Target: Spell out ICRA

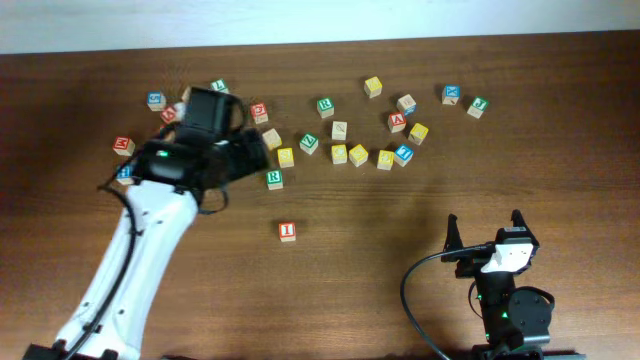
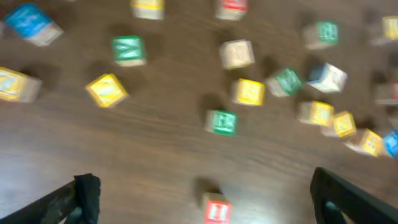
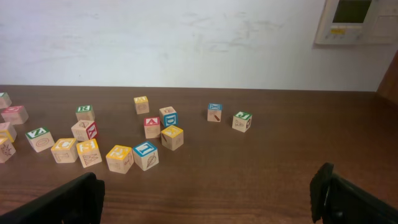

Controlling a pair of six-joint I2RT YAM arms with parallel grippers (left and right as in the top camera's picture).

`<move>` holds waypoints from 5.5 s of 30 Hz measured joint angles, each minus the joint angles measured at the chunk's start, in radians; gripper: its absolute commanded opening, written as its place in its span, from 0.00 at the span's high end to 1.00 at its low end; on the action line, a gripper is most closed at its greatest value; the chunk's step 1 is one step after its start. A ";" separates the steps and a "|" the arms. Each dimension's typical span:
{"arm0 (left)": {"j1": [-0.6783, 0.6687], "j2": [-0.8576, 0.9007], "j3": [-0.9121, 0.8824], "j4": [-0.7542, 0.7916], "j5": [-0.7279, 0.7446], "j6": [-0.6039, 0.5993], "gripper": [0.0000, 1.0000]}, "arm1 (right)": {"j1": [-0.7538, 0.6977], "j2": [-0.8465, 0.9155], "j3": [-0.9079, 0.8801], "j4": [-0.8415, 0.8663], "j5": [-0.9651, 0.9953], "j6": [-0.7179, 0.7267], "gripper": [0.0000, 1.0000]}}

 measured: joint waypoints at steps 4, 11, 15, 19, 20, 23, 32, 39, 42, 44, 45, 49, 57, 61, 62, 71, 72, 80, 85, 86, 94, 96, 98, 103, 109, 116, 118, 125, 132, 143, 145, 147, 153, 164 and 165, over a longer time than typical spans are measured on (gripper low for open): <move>0.134 0.002 0.000 -0.049 0.000 0.000 0.01 | 0.000 0.000 0.000 0.000 0.000 0.000 0.02; 0.175 0.002 -0.001 -0.124 0.001 0.000 0.01 | 0.000 0.000 0.000 0.000 0.000 0.000 0.02; 0.175 0.002 -0.002 -0.157 0.001 0.000 0.01 | 0.000 0.000 0.000 0.000 0.000 0.000 0.02; 0.175 0.002 -0.003 -0.169 0.000 0.000 0.01 | 0.000 0.000 0.000 0.000 0.000 0.001 0.02; 0.175 0.002 -0.003 -0.169 0.000 0.000 0.01 | 0.000 0.000 0.000 0.000 0.000 0.000 0.02; 0.175 0.002 -0.003 -0.169 0.000 0.000 0.01 | 0.000 0.000 0.000 0.000 0.000 0.001 0.02; 0.175 0.014 -0.005 -0.161 0.000 0.000 0.01 | 0.000 0.000 0.000 0.000 0.000 0.000 0.02; 0.175 0.016 -0.006 -0.163 0.020 0.041 0.01 | 0.000 0.000 0.000 0.000 0.000 0.000 0.02; 0.174 0.017 -0.006 -0.164 0.031 0.045 0.00 | 0.000 0.000 0.000 0.000 0.000 0.000 0.02; 0.166 0.017 -0.006 -0.164 0.035 0.046 0.01 | 0.000 0.000 0.000 0.000 0.000 0.001 0.02; 0.158 0.017 -0.006 -0.164 0.035 0.048 0.01 | 0.000 0.000 0.000 0.000 0.000 0.000 0.02; 0.091 0.017 -0.006 -0.163 0.038 0.049 0.00 | 0.000 0.000 0.000 0.000 0.000 0.001 0.02; 0.051 0.017 -0.006 -0.130 0.037 0.050 0.01 | 0.000 0.000 0.000 0.000 0.000 0.000 0.02; 0.051 0.017 -0.006 -0.116 0.038 0.050 0.01 | 0.000 0.000 0.000 0.000 0.000 0.000 0.02; 0.051 0.017 -0.006 -0.114 0.038 0.050 0.01 | 0.000 0.000 0.000 0.000 0.000 0.000 0.02; 0.051 0.019 -0.048 -0.089 0.038 0.050 0.01 | 0.000 0.000 0.000 0.000 0.000 0.000 0.02; 0.051 0.021 -0.049 -0.086 0.038 0.050 0.01 | 0.000 0.000 0.000 0.000 0.000 0.000 0.02; 0.051 0.058 -0.053 -0.010 0.037 0.050 0.01 | 0.000 0.000 0.000 0.000 0.000 0.000 0.02; 0.051 0.109 -0.053 0.058 0.038 0.050 0.01 | 0.000 0.000 0.000 0.000 0.000 0.000 0.02; 0.051 0.117 -0.054 0.081 0.038 0.050 0.01 | 0.000 0.000 0.000 0.000 0.000 0.001 0.02; 0.051 0.156 -0.055 0.134 0.076 0.049 0.01 | 0.000 0.000 0.000 0.000 0.000 0.001 0.02; 0.047 0.173 -0.056 0.133 0.084 0.049 0.01 | 0.000 0.000 0.000 0.000 0.000 0.000 0.02; 0.040 0.174 -0.057 0.134 0.084 0.049 0.00 | 0.000 0.000 0.000 0.000 0.000 0.000 0.02; -0.014 0.174 -0.057 0.188 0.088 0.050 0.00 | 0.000 0.000 0.000 0.000 0.000 0.000 0.02; -0.038 0.174 -0.057 0.212 0.083 0.050 0.01 | 0.000 0.000 0.000 0.000 0.000 0.000 0.02; -0.040 0.263 -0.057 0.264 -0.007 0.053 0.01 | 0.000 0.000 0.000 0.000 0.000 0.000 0.01; -0.035 0.274 -0.057 0.263 -0.038 0.053 0.01 | 0.000 0.000 0.000 0.000 0.000 0.000 0.01; 0.084 0.273 -0.057 0.190 -0.020 0.058 0.01 | 0.000 0.000 0.000 0.000 0.000 0.001 0.01; 0.322 0.107 -0.056 0.106 0.095 0.060 0.01 | 0.000 0.000 0.000 0.000 0.000 0.000 0.02; 0.589 0.033 -0.051 -0.256 0.114 0.061 0.01 | 0.000 0.000 0.000 0.007 0.043 -0.040 0.02; 0.589 0.033 -0.050 -0.339 0.114 0.061 0.01 | 0.000 0.000 0.000 0.007 0.052 -0.058 0.02; 0.589 0.033 -0.050 -0.359 0.114 0.061 0.01 | 0.000 0.000 0.000 0.008 0.056 -0.064 0.02; 0.589 0.033 -0.050 -0.360 0.114 0.061 0.01 | -0.001 0.000 -0.001 0.061 -0.456 0.242 0.02; 0.589 0.033 -0.050 -0.362 0.114 0.061 0.01 | -0.001 -0.001 0.004 0.805 -0.777 0.919 0.02; 0.589 0.033 -0.050 -0.362 0.114 0.061 0.01 | -0.001 -0.001 0.004 0.804 -0.767 0.938 0.02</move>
